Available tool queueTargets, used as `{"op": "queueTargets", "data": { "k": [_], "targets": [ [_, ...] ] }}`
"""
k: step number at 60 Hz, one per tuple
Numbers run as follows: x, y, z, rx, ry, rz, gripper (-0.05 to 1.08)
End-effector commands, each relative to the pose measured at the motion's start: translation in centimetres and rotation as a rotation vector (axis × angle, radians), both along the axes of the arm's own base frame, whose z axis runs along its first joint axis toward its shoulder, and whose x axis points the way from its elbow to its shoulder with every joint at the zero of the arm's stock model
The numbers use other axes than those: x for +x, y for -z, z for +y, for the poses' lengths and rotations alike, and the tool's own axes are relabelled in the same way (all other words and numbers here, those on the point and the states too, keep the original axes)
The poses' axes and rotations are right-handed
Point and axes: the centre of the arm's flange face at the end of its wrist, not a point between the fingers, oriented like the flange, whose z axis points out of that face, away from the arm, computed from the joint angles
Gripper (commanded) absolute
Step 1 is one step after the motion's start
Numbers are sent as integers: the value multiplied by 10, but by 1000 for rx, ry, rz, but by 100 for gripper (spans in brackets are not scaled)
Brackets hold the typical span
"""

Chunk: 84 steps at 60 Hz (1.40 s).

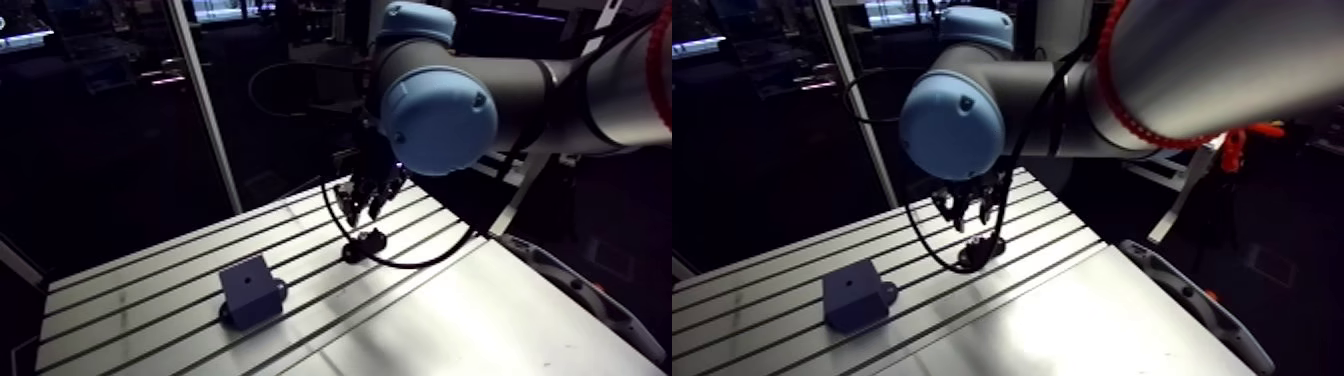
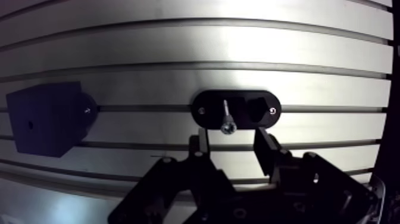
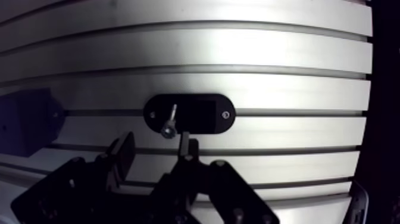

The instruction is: Pick up the M10 bolt and insert it into the hole until fully seated.

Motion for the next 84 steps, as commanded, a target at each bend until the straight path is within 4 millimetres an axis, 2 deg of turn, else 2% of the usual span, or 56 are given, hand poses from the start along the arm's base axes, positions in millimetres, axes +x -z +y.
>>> {"op": "queueTargets", "data": {
  "k": [1, 41, 84],
  "targets": [
    [-1, 6, 1, -3, -2, -11, 52],
    [-1, 27, 0, 14, -9, -22, 53],
    [-4, 34, -2, 8, -15, -32, 53]
  ]
}}
